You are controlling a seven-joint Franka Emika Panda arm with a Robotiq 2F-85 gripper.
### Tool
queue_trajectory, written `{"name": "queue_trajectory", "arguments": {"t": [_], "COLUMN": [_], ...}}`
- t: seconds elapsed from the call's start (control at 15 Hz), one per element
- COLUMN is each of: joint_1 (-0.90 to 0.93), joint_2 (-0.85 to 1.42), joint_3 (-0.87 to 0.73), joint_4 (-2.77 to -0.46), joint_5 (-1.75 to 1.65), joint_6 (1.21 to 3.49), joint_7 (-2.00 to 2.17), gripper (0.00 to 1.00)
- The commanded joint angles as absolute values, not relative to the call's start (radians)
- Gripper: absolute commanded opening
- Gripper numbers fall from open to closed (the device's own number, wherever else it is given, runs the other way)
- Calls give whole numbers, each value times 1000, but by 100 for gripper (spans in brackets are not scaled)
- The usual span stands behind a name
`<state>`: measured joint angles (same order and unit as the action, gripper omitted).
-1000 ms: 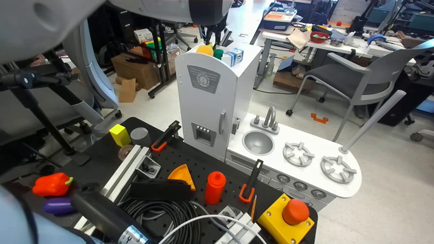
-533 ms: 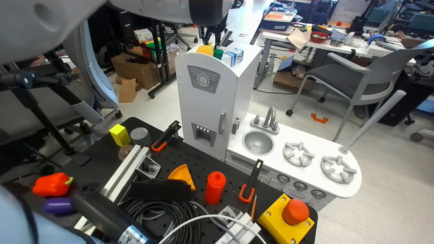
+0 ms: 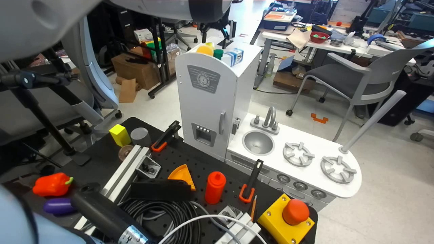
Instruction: Move the banana to the left
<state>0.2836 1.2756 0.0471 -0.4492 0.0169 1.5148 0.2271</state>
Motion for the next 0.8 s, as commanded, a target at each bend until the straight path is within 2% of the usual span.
{"name": "queue_trajectory", "arguments": {"t": [0.0, 0.73], "joint_1": [306, 294], "joint_2": [1230, 1158], "joint_3": [26, 21], "joint_4": [-447, -453], "joint_5": [-12, -22], "joint_6": [1538, 1556], "joint_7": [232, 226], "gripper": [100, 100]}}
